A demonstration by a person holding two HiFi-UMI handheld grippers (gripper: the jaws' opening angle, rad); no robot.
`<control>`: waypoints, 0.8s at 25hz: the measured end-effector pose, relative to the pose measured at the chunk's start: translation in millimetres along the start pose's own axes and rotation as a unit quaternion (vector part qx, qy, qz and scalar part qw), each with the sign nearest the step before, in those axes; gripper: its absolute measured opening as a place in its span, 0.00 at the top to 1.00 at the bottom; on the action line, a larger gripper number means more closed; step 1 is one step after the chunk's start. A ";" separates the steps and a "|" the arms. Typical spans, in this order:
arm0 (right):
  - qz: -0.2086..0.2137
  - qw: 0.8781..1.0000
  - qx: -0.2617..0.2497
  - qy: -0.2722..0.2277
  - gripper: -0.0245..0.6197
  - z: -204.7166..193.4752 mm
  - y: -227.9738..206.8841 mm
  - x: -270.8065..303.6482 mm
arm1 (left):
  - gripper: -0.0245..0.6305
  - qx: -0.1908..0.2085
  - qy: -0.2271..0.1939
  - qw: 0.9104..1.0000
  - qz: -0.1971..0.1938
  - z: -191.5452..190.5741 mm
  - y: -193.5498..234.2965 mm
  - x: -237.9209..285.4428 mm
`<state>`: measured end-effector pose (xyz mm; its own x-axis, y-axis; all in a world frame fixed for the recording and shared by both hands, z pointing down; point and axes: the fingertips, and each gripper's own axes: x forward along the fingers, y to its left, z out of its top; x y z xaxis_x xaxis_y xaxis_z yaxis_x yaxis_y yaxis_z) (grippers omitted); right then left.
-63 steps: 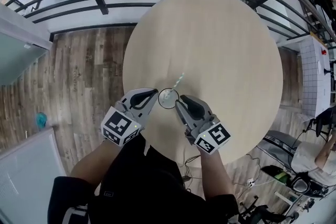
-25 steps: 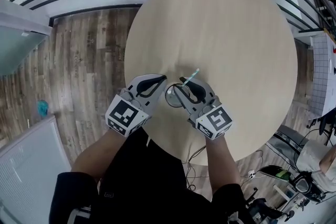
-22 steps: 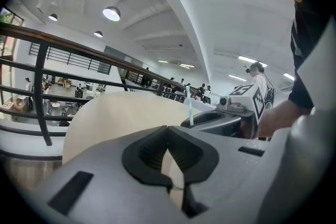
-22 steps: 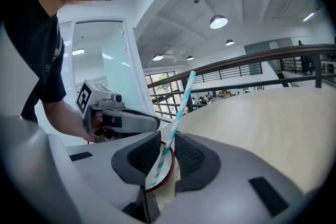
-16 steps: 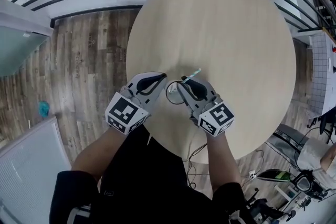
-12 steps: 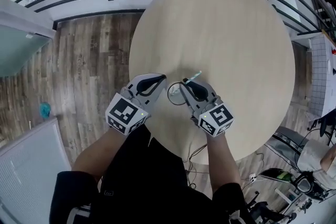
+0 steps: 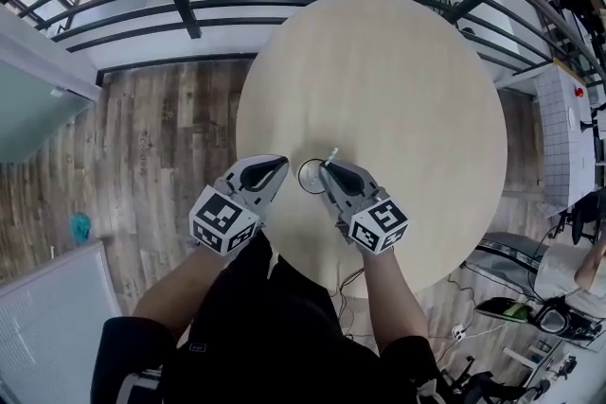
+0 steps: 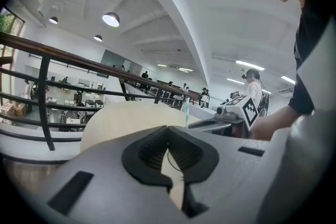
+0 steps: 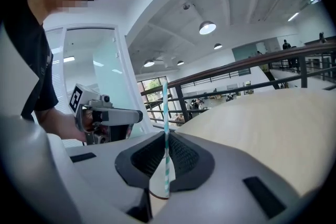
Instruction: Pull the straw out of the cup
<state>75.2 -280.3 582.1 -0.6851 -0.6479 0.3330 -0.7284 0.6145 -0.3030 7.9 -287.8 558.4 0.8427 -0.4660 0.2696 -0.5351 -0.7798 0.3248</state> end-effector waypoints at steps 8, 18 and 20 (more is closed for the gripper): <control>-0.042 0.997 -0.006 -0.064 0.90 54.1 29.4 -55.2 | 0.95 0.016 -0.007 0.999 -0.031 20.5 -26.8 -20.6; -0.053 0.990 0.011 -0.128 0.90 89.6 55.8 -134.8 | 0.95 0.061 -0.012 0.996 -0.064 63.4 -93.6 -21.5; -0.053 0.989 0.010 -0.140 0.90 92.5 61.6 -152.0 | 0.95 0.066 -0.014 0.996 -0.064 69.1 -108.1 -22.1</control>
<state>133.7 -185.6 430.3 -0.5788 -0.8087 0.1045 -0.7940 0.5297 -0.2985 51.2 -222.1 454.7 0.9061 -0.3690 0.2070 -0.4119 -0.8811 0.2325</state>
